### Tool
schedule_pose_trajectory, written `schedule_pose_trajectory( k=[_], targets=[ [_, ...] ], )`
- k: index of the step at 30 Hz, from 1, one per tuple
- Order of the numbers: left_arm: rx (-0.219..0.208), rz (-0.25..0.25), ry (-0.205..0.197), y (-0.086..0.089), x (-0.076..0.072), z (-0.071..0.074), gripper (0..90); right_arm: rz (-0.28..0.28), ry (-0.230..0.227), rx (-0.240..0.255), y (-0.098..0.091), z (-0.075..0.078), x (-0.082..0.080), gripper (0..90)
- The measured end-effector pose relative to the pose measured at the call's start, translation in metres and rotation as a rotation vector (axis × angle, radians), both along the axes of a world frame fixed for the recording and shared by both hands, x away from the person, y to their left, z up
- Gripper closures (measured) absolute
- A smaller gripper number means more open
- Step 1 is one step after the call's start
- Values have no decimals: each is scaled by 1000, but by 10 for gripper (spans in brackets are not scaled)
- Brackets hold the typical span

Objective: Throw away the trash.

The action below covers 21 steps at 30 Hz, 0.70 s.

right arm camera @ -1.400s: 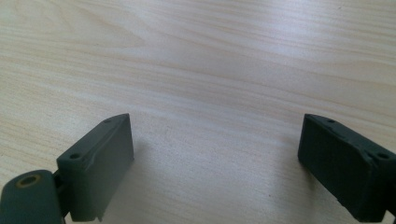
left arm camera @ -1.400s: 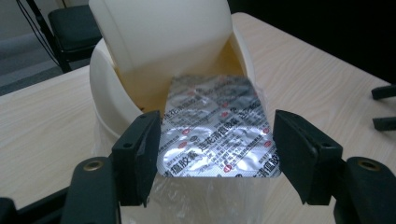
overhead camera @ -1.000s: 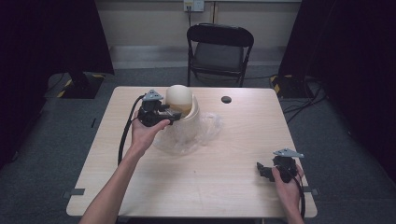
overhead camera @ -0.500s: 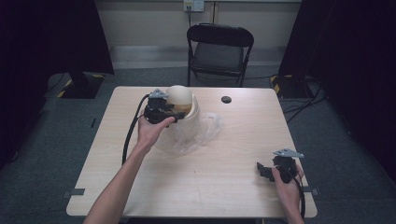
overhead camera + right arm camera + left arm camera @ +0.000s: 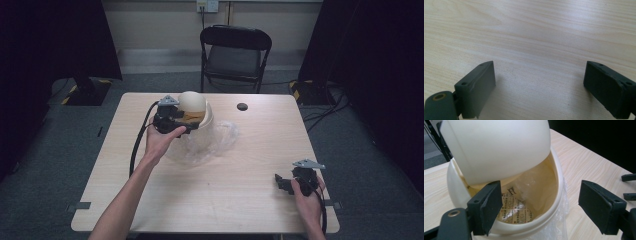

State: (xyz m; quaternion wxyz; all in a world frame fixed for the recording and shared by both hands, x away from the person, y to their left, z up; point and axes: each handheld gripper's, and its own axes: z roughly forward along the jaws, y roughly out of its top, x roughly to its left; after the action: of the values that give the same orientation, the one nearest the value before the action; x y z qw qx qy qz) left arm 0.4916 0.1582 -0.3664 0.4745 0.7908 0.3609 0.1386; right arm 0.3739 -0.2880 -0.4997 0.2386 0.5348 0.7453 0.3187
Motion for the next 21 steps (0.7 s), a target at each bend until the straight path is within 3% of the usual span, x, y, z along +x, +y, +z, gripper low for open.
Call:
schedule_pose_trajectory(
  k=[3, 9, 11, 12, 19, 21],
  targets=[
    [16, 1, -14, 1, -4, 4, 183, 0, 0, 0, 0, 0, 0, 96],
    [-8, 5, -54, 7, -16, 8, 174, 0, 0, -1, 0, 0, 0, 96],
    [1, 32, -67, 11, -19, 8, 169, 0, 0, -1, 0, 0, 0, 96],
    [-13, 37, -64, 14, -19, 8, 157, -1, -1, -1, 0, 0, 0, 96],
    [10, 38, -57, 29, -24, 12, 159, -1, -1, -1, 0, 0, 0, 96],
    [0, 49, -54, 31, -25, 13, 159, -1, -1, 0, 0, 0, 0, 95]
  ],
)
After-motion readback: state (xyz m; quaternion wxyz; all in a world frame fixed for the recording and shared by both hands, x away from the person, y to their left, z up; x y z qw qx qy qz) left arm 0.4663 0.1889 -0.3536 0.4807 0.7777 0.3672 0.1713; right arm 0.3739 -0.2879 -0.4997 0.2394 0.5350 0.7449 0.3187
